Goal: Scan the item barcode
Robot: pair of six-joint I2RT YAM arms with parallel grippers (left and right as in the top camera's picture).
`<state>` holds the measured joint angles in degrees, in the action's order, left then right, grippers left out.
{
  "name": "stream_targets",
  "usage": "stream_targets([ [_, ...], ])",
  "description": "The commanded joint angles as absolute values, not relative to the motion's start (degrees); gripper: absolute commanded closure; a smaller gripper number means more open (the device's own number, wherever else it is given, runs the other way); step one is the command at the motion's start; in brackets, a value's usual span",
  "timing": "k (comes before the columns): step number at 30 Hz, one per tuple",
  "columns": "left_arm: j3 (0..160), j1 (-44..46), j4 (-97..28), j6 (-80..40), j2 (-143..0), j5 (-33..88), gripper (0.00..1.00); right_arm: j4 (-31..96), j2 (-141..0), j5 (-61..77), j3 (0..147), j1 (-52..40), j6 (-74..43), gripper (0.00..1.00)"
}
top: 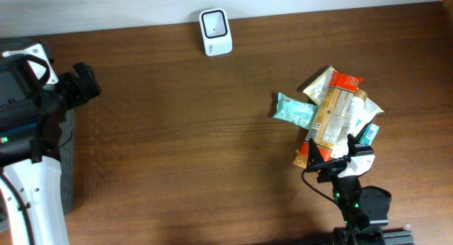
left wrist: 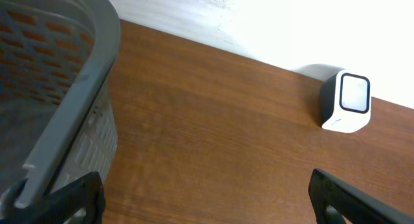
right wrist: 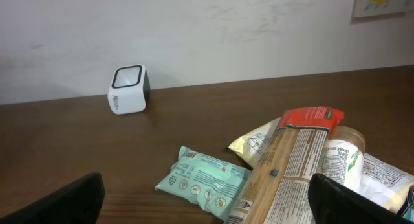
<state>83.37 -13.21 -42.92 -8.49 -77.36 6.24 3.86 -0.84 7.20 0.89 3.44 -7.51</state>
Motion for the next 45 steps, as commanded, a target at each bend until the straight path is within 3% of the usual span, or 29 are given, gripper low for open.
stream_targets([
  [1,83.57,-13.41,-42.76,-7.40,-77.08,6.66,0.01,3.81,-0.19,7.75,0.32,3.79,-7.51,0.01],
  [7,78.17,-11.77,-42.74,-7.40,-72.90,6.66,0.01,3.81,-0.19,7.75,0.32,3.79,-7.51,0.01],
  [11,58.28,-8.51,-42.00,-7.38,-58.48,4.99,0.01,3.81,-0.19,7.75,0.32,3.79,-7.51,0.01],
  [13,47.37,-8.51,-35.24,-6.83,-51.24,4.54,0.01,3.81,-0.19,7.75,0.32,3.79,-7.51,0.01],
  [16,23.57,-4.40,-12.60,3.14,-34.98,4.54,0.01,3.81,-0.19,7.75,0.32,3.79,-7.51,0.01],
  [19,8.34,-1.87,-3.22,4.89,-19.66,4.51,0.01,3.81,-0.19,7.75,0.32,3.79,-7.51,0.01],
  [27,0.47,-1.80,-3.36,8.49,-0.30,4.10,0.01,3.81,-0.19,7.75,0.32,3.79,-7.51,0.01],
  [45,0.51,-1.69,-4.29,8.49,-0.30,4.08,0.01,3.81,-0.19,7.75,0.32,3.79,-7.51,0.01],
])
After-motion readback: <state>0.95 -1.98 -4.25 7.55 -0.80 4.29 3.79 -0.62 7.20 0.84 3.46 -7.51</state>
